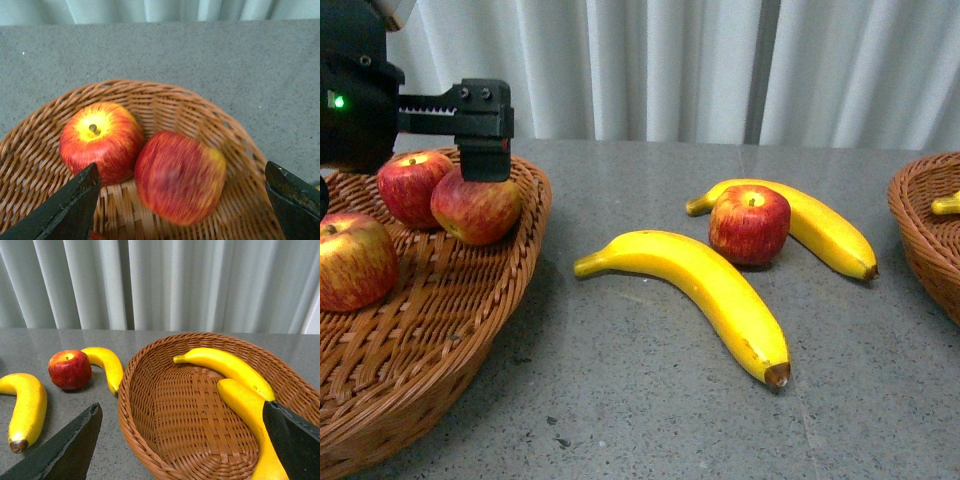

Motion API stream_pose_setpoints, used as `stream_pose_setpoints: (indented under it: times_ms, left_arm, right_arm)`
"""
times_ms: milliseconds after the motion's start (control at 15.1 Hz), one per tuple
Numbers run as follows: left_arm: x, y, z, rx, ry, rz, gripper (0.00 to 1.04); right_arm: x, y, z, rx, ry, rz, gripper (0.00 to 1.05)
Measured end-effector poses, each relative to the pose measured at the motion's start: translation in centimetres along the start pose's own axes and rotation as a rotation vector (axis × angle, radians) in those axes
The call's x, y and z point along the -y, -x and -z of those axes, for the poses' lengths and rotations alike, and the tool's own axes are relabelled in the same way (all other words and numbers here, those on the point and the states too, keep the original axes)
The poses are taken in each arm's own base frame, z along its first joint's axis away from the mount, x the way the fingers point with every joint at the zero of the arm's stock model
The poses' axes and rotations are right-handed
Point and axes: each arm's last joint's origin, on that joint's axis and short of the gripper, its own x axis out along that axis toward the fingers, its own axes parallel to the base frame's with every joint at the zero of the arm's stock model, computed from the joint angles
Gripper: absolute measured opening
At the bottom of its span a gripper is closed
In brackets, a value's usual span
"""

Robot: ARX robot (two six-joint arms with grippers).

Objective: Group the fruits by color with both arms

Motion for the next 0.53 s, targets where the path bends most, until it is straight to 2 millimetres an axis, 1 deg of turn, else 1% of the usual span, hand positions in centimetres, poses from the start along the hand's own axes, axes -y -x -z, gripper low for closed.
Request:
stream_pose_setpoints:
  times_ms: [133,199,265,332,398,531]
  left_arm:
    - [1.8,1.1,-2.1,0.102,-0.032,0.072,0.98]
    - [2.7,1.5,-2.8,0.141,-0.055,0.113,0.98]
    - [4.0,2.0,-3.5,0.187,-0.095,0.177,0.98]
    - [5.8,2.3,-3.8,0.202,-0.166,0.274,0.98]
    - [7.1,2.1,-3.6,0.197,-0.214,0.342,0.98]
    - [9.6,1.0,-2.4,0.146,-0.303,0.461,0.98]
  right_arm:
    - [0.0,0.0,0.0,0.000,0.000,0.000,0.98]
    - [0.0,0.0,0.0,0.000,0.000,0.000,0.98]
    - [0.0,0.0,0.0,0.000,0.000,0.000,0.98]
    - [0.0,0.0,0.0,0.000,0.000,0.000,0.98]
    - [0.0,0.0,0.0,0.000,0.000,0.000,0.98]
    - [0.0,0.0,0.0,0.000,0.000,0.000,0.98]
